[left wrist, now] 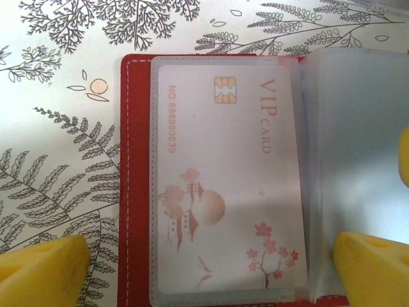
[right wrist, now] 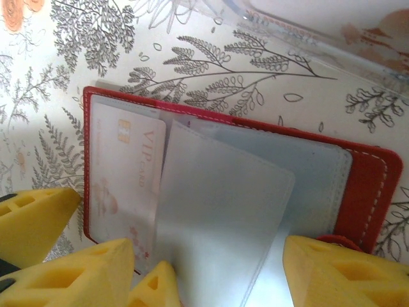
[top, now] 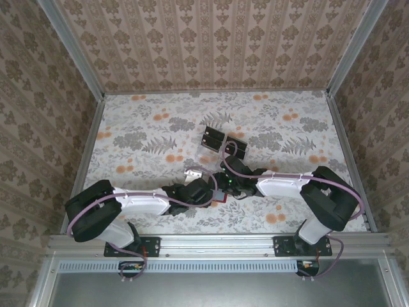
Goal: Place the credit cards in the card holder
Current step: Flip over the card slot on the card holder.
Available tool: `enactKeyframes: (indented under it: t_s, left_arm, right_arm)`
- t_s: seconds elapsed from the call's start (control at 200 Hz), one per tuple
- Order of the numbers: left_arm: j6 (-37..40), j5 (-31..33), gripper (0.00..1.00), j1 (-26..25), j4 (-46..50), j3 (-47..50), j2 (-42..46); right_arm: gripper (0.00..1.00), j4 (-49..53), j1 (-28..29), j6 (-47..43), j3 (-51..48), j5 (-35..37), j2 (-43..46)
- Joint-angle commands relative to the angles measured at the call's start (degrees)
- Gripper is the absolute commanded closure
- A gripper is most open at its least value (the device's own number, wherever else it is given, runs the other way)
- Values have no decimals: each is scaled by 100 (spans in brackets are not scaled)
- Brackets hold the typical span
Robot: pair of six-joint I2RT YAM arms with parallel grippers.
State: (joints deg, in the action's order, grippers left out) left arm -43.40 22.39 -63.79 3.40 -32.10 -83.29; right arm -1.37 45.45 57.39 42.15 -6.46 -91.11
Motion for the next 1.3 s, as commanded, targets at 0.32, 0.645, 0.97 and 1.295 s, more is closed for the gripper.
enactKeyframes:
  t_s: [0.32,0.645,0.97,1.295]
  left_arm:
    - [-49,129,0,-38,139,90,104]
    - [51,296,0,16,420,199,1040]
    - [-55,472,0,264,875,531,2443]
    - [-80,341,0,698,1217,781,3411]
  right_arm:
    - [36,-396,-20,40,7,-268,-186]
    - [36,1,63,-113,446,-298,-144]
    - [36,494,361,-197,1348,-225,-637]
    - [36,876,541,-305,2556,-354,-1953]
